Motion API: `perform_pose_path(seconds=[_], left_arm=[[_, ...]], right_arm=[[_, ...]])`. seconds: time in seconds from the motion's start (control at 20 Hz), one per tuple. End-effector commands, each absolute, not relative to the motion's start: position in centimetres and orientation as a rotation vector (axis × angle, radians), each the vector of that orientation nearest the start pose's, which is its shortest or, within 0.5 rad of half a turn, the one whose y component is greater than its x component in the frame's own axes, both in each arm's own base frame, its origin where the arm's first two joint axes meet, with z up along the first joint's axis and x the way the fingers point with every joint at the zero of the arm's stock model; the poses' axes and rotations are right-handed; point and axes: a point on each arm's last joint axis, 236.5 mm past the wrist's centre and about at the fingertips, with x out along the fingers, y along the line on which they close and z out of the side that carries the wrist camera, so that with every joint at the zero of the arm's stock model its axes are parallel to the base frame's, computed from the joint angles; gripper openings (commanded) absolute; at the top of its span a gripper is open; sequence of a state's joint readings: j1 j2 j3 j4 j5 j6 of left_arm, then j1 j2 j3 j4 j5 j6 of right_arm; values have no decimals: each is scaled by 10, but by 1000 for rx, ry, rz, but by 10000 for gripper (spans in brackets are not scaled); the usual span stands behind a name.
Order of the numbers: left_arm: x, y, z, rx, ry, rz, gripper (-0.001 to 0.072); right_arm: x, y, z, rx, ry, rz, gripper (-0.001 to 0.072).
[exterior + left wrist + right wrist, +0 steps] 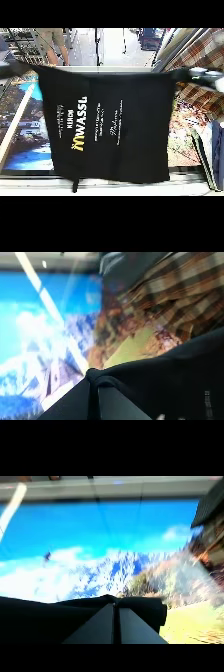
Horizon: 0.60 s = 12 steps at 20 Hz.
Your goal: Fold the clothes and pants, and hang the long-sleeved shirts on hangers.
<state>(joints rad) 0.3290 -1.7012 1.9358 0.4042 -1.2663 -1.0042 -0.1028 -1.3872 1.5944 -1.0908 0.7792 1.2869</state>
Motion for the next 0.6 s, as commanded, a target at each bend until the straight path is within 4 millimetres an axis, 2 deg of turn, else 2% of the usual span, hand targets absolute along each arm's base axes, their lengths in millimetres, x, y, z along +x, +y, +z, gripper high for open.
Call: perform_pose_path(seconds=[0.0, 0.05, 0.1, 0.15, 0.2, 0.25, 0.3, 0.35, 0.4, 0.45, 0.5, 0.55], left_arm=[[617, -24, 105, -605, 642, -561, 4], [626, -17, 97, -616, 628, -523, 4], [629, -13, 94, -619, 621, -508, 57], [627, -11, 96, -619, 625, -512, 350], [617, -7, 97, -609, 651, -534, 544], [599, -1, 94, -592, 716, -553, 540], [573, 16, 79, -583, 848, -513, 498], [542, 43, 56, -569, 1018, -416, 460], [504, 75, 31, -544, 1206, -290, 456], [460, 99, 13, -509, 1390, -195, 340], [426, 109, 3, -506, 1506, -161, 229], [406, 106, -3, -540, 1548, -163, 210]], right_arm=[[627, 19, 92, 213, 511, 120, 17], [639, 19, 78, 208, 487, 98, 19], [649, 17, 71, 202, 451, 76, 43], [651, 15, 70, 188, 443, 69, 321], [646, 12, 70, 180, 467, 74, 643], [630, 7, 63, 200, 557, 95, 657], [606, -1, 52, 242, 683, 114, 616], [574, -10, 37, 270, 833, 141, 616], [535, -22, 22, 309, 1000, 170, 615], [494, -31, 10, 354, 1144, 198, 610], [461, -38, 0, 409, 1244, 211, 599], [429, -39, -9, 461, 1320, 239, 599]])
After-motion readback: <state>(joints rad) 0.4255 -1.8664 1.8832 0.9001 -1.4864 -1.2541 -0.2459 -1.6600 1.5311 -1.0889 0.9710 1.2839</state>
